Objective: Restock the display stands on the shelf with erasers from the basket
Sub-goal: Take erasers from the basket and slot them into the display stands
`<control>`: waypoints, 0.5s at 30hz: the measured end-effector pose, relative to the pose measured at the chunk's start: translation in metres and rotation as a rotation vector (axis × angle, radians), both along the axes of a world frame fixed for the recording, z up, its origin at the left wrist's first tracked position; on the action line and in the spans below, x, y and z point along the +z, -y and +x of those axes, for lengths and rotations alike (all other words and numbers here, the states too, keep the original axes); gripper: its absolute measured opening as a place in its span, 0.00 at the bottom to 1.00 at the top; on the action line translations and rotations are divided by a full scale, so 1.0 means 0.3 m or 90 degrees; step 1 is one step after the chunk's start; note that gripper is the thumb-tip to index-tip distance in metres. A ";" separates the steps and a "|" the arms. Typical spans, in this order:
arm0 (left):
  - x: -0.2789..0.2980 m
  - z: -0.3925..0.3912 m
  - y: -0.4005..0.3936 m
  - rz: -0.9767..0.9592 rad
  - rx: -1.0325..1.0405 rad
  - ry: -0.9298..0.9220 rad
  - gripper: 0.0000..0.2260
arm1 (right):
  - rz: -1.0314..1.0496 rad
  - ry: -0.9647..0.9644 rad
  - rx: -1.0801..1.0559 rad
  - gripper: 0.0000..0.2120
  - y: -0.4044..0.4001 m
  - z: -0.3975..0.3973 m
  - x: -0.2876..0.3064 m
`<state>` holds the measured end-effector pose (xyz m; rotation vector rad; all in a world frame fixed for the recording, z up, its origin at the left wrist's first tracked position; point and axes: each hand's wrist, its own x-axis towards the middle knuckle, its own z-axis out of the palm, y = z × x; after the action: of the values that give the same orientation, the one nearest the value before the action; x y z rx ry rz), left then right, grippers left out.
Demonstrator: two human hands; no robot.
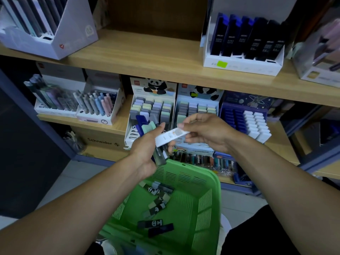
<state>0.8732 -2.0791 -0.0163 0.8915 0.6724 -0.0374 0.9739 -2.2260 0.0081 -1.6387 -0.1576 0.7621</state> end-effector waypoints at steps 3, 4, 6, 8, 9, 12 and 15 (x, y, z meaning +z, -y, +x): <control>0.000 -0.002 0.001 0.026 -0.020 -0.020 0.10 | -0.052 -0.025 0.079 0.13 0.043 0.000 0.009; -0.002 -0.003 0.003 0.043 -0.034 -0.029 0.10 | -0.079 -0.013 0.114 0.14 0.056 -0.001 0.008; -0.004 -0.006 0.009 0.069 -0.080 -0.046 0.10 | -0.122 0.009 0.179 0.16 0.078 -0.006 -0.003; -0.008 -0.006 0.011 0.079 -0.126 -0.063 0.13 | -0.142 0.015 0.219 0.16 0.096 -0.014 -0.024; -0.012 -0.002 0.013 0.083 -0.141 -0.070 0.14 | -0.149 0.021 0.230 0.16 0.103 -0.018 -0.034; -0.023 0.013 0.038 0.098 -0.182 -0.081 0.16 | -0.144 0.032 0.237 0.17 0.142 -0.022 -0.048; -0.022 0.023 0.083 0.102 -0.269 -0.080 0.16 | -0.081 -0.045 0.312 0.20 0.205 -0.026 -0.048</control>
<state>0.8802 -2.1040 -0.0227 1.1824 0.5994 -0.4257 0.9662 -2.2876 -0.0063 -1.7107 -0.4803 1.2200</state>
